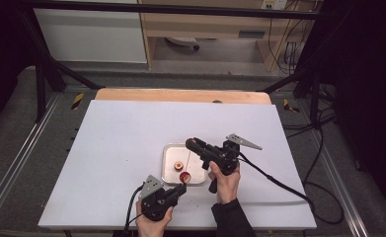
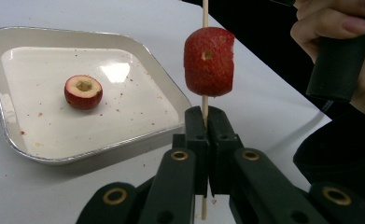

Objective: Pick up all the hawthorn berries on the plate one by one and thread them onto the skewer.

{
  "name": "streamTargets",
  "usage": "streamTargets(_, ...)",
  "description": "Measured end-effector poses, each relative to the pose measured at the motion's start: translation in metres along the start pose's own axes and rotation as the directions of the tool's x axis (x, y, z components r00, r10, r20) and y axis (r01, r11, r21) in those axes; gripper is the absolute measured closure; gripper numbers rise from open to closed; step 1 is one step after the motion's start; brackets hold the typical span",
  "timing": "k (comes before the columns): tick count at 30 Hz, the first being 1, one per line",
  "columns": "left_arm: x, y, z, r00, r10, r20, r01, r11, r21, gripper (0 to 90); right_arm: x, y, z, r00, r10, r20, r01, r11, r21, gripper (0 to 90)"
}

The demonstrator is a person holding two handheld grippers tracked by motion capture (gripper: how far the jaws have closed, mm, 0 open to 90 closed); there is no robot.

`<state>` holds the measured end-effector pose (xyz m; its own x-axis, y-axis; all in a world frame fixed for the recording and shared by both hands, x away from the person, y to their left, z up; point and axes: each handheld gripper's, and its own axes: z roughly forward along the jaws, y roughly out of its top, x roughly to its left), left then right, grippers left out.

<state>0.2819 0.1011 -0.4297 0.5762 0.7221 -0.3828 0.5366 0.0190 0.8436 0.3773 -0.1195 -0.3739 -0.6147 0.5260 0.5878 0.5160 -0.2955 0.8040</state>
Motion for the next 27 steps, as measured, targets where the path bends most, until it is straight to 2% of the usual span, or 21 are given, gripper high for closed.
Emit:
streamTargets(13, 0.0002, 0.0, 0.0002, 1.0, 0.004, 0.0, -0.004, 1.0, 0.002, 88.5, -0.0009, -0.0002, 0.0013, 1.0, 0.009, 0.002, -0.009, 1.0, 0.008, 61.6)
streamTargets(23, -0.0015, -0.0018, 0.0027, 0.9999, -0.017, 0.003, 0.017, 0.9998, -0.005, 88.5, -0.0001, -0.0044, 0.0019, 1.0, -0.003, 0.004, 0.003, 1.0, 0.006, 61.6)
streamTargets(27, 0.0003, -0.0035, 0.0001, 0.9998, -0.022, 0.005, 0.022, 0.9989, -0.043, 88.5, 0.0006, -0.0036, 0.0002, 1.0, 0.001, 0.005, -0.001, 1.0, -0.001, 61.6)
